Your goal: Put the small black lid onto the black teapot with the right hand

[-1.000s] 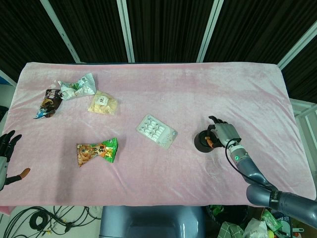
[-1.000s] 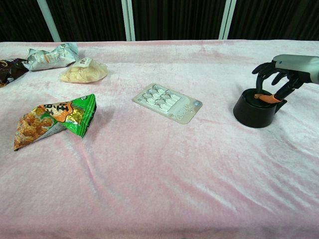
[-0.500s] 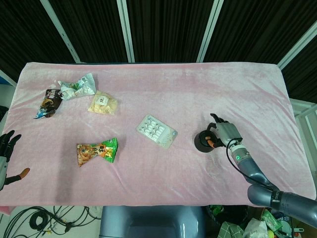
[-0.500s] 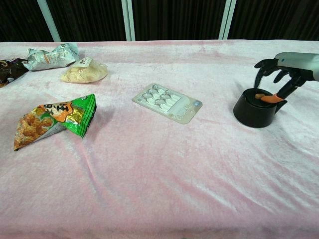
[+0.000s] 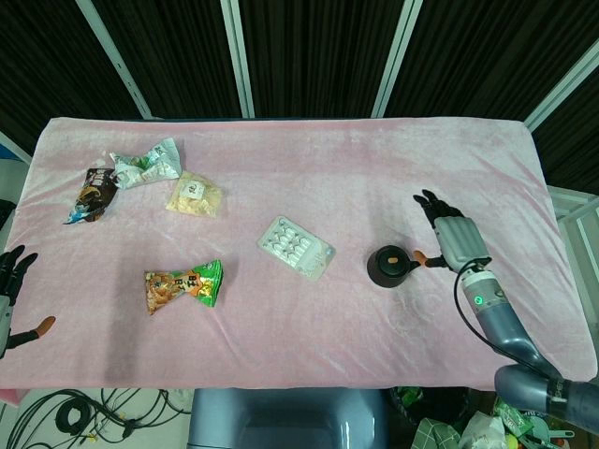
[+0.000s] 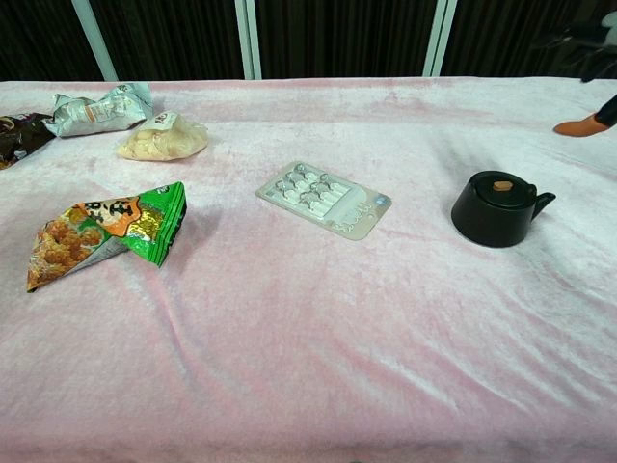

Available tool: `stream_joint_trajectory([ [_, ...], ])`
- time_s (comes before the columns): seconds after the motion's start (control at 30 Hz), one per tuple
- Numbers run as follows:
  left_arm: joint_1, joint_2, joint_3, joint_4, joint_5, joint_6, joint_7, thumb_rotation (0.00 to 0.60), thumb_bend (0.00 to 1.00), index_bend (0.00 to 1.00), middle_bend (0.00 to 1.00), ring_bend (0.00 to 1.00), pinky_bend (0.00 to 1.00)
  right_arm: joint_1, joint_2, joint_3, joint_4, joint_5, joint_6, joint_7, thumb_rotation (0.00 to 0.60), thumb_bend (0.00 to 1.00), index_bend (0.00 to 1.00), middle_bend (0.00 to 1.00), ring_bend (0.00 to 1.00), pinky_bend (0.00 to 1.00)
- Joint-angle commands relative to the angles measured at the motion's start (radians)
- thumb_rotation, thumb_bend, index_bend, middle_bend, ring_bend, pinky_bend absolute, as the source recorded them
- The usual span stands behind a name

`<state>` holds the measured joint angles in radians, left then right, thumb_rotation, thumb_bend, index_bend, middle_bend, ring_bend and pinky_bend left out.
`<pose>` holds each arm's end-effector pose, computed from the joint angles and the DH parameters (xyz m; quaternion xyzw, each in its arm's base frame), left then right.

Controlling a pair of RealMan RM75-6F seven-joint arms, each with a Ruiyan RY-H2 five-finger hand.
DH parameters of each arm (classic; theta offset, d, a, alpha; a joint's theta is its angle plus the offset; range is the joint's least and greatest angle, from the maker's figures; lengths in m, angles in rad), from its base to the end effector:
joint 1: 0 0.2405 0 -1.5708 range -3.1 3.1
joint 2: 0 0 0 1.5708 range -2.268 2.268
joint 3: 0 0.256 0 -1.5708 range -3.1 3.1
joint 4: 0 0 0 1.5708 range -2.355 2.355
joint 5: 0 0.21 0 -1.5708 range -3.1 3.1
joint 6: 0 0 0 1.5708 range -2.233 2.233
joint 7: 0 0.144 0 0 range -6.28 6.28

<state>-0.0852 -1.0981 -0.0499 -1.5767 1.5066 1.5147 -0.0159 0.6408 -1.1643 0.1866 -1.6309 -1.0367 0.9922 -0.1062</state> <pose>-0.3166 0.1818 0.1731 -0.5961 -0.3649 -0.3888 0.6003 -0.2123 -0.3531 0.1133 0.6522 -0.4399 0.3772 0.4887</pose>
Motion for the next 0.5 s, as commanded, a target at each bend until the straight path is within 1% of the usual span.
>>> stream_joint_trajectory([
  [0.03,0.000,-0.002,-0.001,0.002,0.003,0.004,-0.002,0.600,0.16,0.10,0.00,0.00,0.00,-0.210,0.084,-0.111,-0.113,-0.262,0.341,-0.057,0.600,0.19,0.00,0.00,0.10,0.18],
  [0.1,0.002,-0.005,-0.002,0.003,0.007,0.012,-0.002,0.600,0.16,0.10,0.00,0.00,0.00,-0.287,0.072,-0.171,-0.100,-0.332,0.433,-0.062,0.600,0.19,0.00,0.00,0.10,0.18],
  [0.17,0.006,-0.009,-0.003,0.004,0.011,0.024,-0.003,0.600,0.16,0.10,0.00,0.00,0.00,-0.346,0.047,-0.218,-0.067,-0.381,0.497,-0.062,0.600,0.19,0.00,0.00,0.10,0.18],
  [0.2,0.008,-0.010,-0.004,0.004,0.012,0.029,-0.003,0.600,0.16,0.10,0.00,0.00,0.00,-0.369,0.031,-0.233,-0.045,-0.399,0.522,-0.064,0.600,0.19,0.00,0.00,0.10,0.18],
  [0.33,0.013,-0.014,-0.005,0.005,0.012,0.040,-0.007,0.600,0.16,0.10,0.00,0.00,0.00,-0.425,-0.020,-0.264,0.026,-0.437,0.578,-0.083,0.600,0.19,0.00,0.00,0.10,0.18],
  [0.4,0.013,-0.013,-0.005,0.003,0.008,0.036,-0.009,0.600,0.16,0.10,0.00,0.00,0.00,-0.439,-0.037,-0.270,0.048,-0.445,0.586,-0.098,0.600,0.19,0.00,0.00,0.10,0.18],
  [0.5,0.012,-0.010,-0.005,0.002,0.005,0.030,-0.006,0.600,0.16,0.10,0.00,0.00,0.00,-0.445,-0.042,-0.268,0.053,-0.452,0.586,-0.104,0.600,0.19,0.00,0.00,0.10,0.18],
])
